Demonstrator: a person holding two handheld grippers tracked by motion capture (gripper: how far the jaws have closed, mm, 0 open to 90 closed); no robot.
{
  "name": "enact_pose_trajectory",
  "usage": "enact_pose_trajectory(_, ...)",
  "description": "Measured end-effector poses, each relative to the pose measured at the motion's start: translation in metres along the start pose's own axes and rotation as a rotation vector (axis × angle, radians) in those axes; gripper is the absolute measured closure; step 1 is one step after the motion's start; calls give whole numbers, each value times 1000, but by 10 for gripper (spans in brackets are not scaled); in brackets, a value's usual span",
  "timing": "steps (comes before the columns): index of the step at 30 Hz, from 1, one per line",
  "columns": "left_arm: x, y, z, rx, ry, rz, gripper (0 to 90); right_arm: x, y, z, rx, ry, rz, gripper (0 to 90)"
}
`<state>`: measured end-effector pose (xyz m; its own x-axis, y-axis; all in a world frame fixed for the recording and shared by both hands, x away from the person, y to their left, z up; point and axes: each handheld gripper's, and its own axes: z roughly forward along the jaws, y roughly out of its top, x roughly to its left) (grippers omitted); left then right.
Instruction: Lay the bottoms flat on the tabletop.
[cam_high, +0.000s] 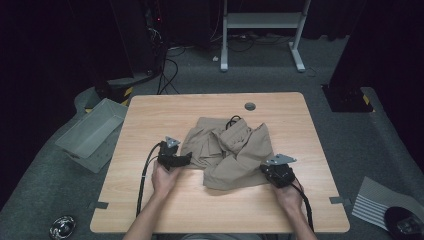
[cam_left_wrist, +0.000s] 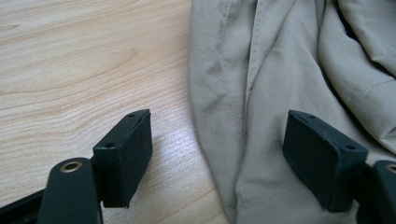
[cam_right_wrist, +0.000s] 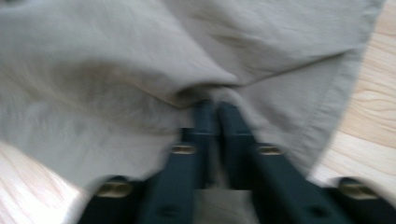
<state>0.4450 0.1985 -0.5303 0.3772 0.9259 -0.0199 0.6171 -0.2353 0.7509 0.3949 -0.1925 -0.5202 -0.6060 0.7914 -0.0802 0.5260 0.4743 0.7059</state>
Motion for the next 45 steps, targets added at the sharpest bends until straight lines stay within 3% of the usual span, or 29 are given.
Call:
enact_pose_trajectory(4,3,0,0,-1,4,-2,247,-10,-7,-11,47,-70,-44,900)
enact_pose_trajectory(10,10,0,-1,-1,31,-27,255,-41,-25,-26,41,-96,95,882)
enact_pose_trajectory(13,10,0,-1,2,30,-24,255,-37,-24,-30,-39,-66,137,713)
enact_pose_trajectory(15,10,-1,-1,2,30,-24,255,-27,-17,-32,-97,-54,132,639)
enact_pose_trajectory(17,9,-1,-1,0,31,-25,256,-19,-8,-28,-120,-27,122,597)
enact_pose_trajectory(20,9,-1,-1,-3,31,-28,261,-9,3,-13,-87,-44,91,588)
enact_pose_trajectory(23,9,-1,-2,-3,33,-30,261,-7,3,3,-19,-23,82,708)
enact_pose_trajectory(24,9,-1,-2,-3,34,-30,262,-8,1,5,-26,-12,80,753)
enact_pose_trajectory(26,9,-2,-2,-4,35,-30,265,-11,-3,0,-13,-10,68,888)
enact_pose_trajectory(29,9,-2,-3,-3,39,-34,266,-19,-13,-12,6,-3,74,899)
enact_pose_trajectory(32,10,-3,-4,0,40,-33,267,-26,-25,-24,8,-28,84,899)
enact_pose_trajectory(35,11,-3,-4,0,33,-32,267,-34,-30,-29,14,-14,120,890)
enact_pose_trajectory(36,11,-2,-4,1,26,-34,269,-35,-29,-29,17,-25,116,850)
enact_pose_trajectory(39,9,2,-6,5,-6,-36,280,-32,-24,-27,-57,-24,149,671)
enact_pose_trajectory(41,4,6,-6,-12,-12,-10,288,-25,-15,-22,-82,-22,130,617)
enact_pose_trajectory(45,-5,13,2,15,-36,28,363,-15,1,-4,-51,-19,95,606)
